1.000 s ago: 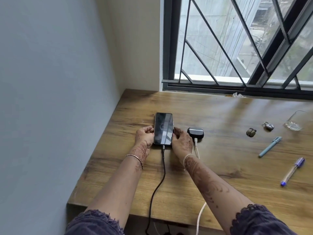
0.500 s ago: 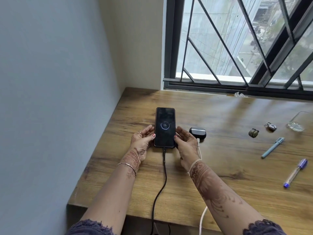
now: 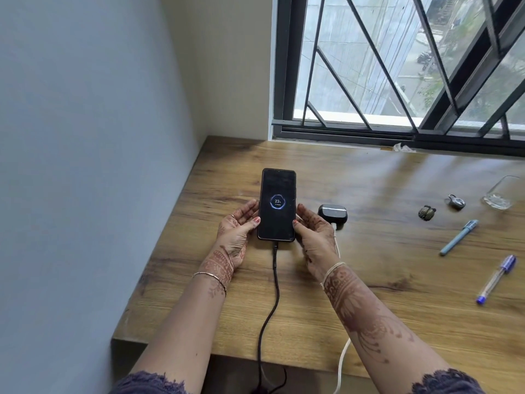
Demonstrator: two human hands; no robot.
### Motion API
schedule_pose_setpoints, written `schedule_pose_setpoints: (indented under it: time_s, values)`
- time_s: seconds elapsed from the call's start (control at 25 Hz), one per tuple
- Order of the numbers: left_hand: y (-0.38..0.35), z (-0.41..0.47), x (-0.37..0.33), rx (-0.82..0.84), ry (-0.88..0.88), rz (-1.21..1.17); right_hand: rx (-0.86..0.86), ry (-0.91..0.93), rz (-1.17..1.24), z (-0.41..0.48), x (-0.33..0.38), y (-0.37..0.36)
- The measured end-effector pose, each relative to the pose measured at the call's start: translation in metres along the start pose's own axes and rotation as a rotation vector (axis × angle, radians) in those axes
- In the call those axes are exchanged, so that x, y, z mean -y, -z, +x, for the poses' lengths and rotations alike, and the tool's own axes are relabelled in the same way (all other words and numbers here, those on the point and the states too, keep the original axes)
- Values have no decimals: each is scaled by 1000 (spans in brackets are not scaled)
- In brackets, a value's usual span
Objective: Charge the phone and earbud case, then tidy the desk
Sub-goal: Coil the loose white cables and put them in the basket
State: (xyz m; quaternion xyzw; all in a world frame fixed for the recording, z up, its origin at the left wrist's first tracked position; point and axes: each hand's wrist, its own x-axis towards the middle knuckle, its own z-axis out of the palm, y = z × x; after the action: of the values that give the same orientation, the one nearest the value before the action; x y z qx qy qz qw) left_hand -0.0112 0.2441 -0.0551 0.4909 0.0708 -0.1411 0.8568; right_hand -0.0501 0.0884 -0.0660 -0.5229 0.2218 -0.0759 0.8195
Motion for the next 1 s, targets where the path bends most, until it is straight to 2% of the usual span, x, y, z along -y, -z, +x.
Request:
schedule_pose_setpoints:
  time_s: [0.36, 1.0]
  values:
    - [5, -4, -2, 36, 23, -69, 81, -13, 129, -7, 5, 4]
    - [4, -5, -5, 49, 16, -48, 93, 4, 141, -9, 5, 5]
